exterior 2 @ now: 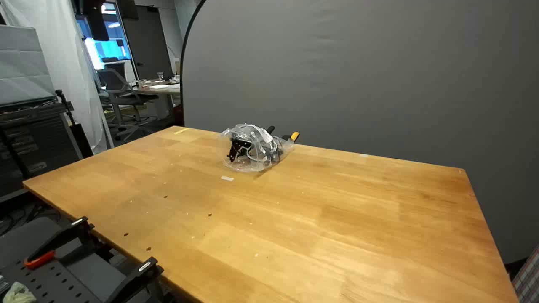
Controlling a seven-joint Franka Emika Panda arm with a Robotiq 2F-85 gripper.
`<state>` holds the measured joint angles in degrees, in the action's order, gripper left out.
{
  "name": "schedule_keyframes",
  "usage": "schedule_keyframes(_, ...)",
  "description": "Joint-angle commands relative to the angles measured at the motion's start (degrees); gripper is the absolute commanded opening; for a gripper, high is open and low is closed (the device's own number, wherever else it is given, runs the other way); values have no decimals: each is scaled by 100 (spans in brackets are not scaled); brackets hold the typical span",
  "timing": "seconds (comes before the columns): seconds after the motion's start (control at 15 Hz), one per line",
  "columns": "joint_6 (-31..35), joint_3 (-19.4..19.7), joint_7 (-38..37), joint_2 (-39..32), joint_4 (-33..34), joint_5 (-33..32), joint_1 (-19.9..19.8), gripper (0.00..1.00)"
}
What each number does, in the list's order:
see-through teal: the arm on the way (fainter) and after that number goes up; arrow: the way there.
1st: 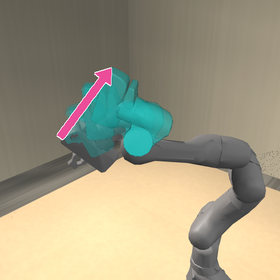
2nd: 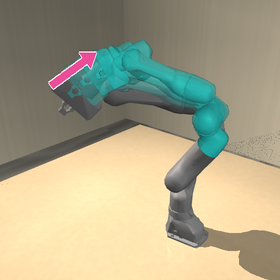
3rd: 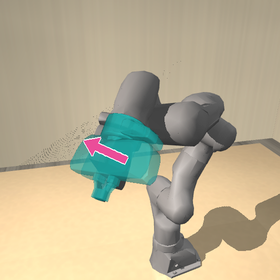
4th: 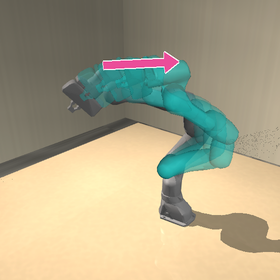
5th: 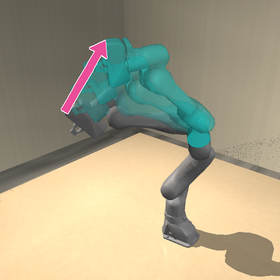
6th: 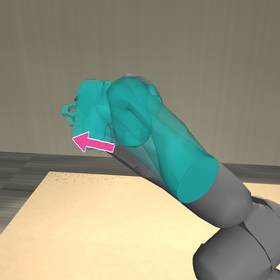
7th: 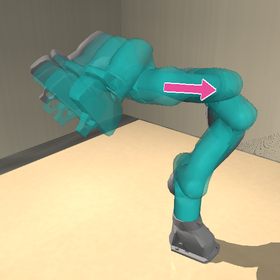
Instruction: Pull the cable out of the plastic bag
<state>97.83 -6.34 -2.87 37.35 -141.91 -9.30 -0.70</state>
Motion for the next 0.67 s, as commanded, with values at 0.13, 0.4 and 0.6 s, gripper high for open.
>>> schedule_keyframes(0.13, -15, 82, -51, 5, 74, -46, 106, 100)
schedule_keyframes(0.4, -15, 82, -51, 7, 81, -46, 106, 100)
schedule_keyframes(0.6, -15, 82, -51, 8, 81, -46, 106, 100)
